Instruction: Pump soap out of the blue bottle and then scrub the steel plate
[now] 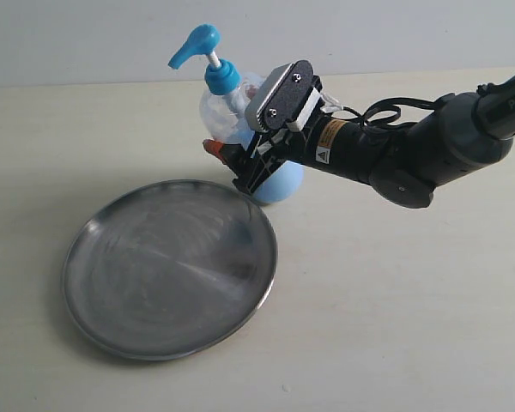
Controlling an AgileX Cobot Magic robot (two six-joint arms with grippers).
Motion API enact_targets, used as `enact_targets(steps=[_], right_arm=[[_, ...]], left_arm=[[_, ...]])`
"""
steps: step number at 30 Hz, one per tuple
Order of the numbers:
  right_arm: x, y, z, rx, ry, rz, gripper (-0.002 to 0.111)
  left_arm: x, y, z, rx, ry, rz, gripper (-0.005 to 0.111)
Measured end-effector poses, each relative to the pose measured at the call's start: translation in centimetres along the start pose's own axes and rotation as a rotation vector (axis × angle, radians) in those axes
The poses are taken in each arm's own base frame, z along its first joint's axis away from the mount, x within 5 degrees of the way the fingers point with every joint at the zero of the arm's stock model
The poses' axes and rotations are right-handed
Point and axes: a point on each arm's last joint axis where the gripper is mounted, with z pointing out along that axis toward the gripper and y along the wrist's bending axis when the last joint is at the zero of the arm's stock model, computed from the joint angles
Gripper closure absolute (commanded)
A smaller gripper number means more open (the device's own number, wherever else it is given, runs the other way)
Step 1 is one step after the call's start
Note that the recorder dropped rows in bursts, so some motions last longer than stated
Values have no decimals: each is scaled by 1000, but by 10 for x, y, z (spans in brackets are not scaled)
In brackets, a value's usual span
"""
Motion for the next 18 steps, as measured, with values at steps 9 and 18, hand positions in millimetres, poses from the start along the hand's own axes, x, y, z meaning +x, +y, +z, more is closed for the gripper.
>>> enact_targets(steps=[9,18], right_arm=[[0,0,0,0,0,0,108],[0,0,0,1,2,1,108]], left_arm=[[-58,-5,3,9,-101,-4,107],[-61,-5,2,9,-107,-4,107]])
